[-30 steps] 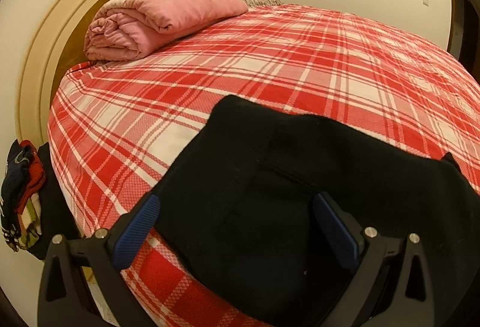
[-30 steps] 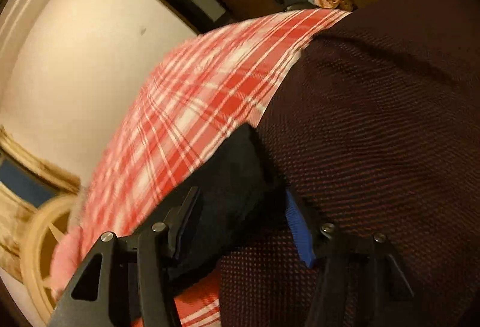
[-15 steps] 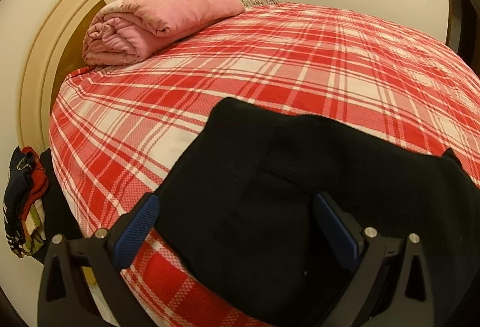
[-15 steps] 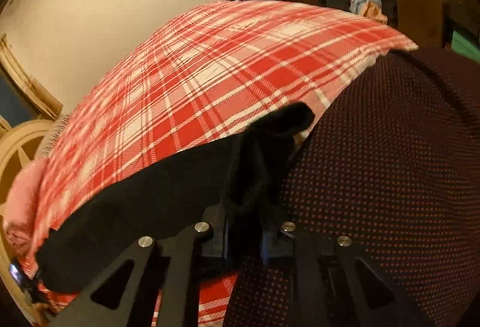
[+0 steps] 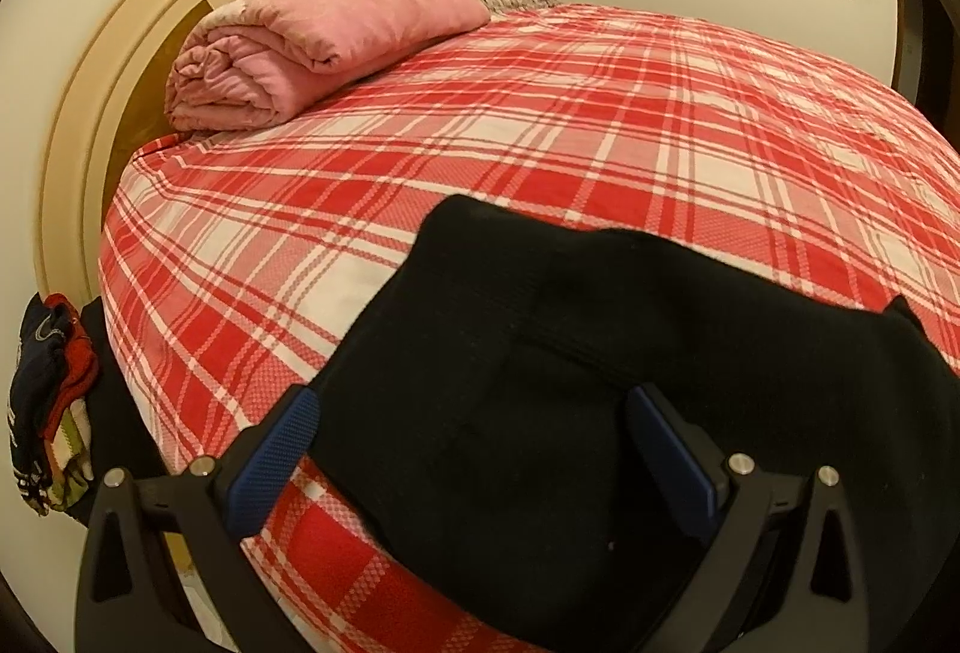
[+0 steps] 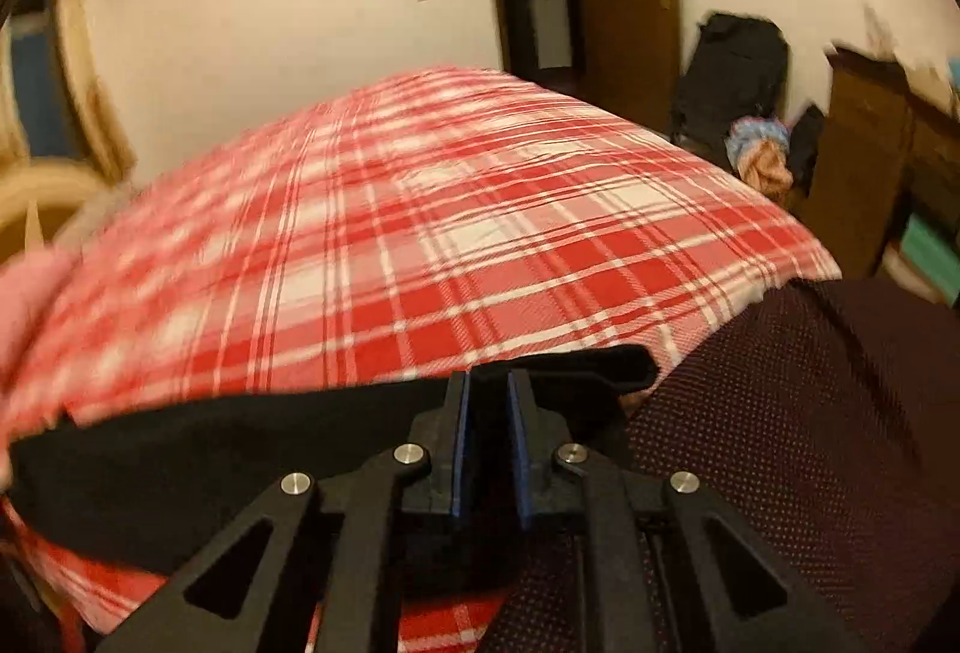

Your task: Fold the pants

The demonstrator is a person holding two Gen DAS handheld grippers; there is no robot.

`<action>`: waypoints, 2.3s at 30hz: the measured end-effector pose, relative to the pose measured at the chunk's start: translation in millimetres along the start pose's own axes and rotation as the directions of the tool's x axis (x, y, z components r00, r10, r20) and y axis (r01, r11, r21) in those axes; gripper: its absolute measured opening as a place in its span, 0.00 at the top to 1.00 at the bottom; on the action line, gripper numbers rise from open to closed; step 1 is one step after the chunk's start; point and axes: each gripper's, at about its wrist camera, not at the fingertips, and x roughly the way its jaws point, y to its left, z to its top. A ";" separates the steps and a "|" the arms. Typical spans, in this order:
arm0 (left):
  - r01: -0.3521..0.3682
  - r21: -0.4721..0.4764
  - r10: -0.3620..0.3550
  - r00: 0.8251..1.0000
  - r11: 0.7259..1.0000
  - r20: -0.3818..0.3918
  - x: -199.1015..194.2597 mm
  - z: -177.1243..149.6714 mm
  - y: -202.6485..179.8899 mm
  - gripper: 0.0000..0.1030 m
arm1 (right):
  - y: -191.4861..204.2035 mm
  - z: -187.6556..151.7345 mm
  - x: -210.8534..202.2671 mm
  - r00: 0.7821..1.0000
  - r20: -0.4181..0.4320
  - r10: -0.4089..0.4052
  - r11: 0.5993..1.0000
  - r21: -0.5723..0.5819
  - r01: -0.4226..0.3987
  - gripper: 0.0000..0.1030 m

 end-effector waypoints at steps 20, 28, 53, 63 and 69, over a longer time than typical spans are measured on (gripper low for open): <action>0.053 -0.247 -0.036 0.997 0.968 0.075 -28.7 -4.2 147.6 0.18 | 101.8 -7.0 -1.2 0.985 0.052 0.163 0.986 -0.038 -0.162 0.49; 0.246 -0.248 -0.250 0.968 0.937 0.015 -13.7 -27.0 104.1 0.25 | 178.4 -35.5 18.8 0.955 -0.064 0.290 0.941 -0.161 -0.297 0.49; 0.401 -0.427 -0.418 0.907 0.811 0.058 -6.9 -37.8 89.3 0.54 | 185.8 -38.7 28.9 0.964 -0.117 0.240 0.943 -0.209 -0.260 0.49; 0.426 -0.349 -0.414 0.903 0.834 0.112 -18.7 -29.3 84.6 0.83 | 190.8 -45.1 34.3 0.958 -0.144 0.248 0.939 -0.206 -0.274 0.49; 0.409 -0.355 -0.404 0.910 0.841 0.093 -14.1 -31.5 84.1 0.78 | 191.1 -46.1 35.6 0.957 -0.148 0.249 0.940 -0.201 -0.276 0.49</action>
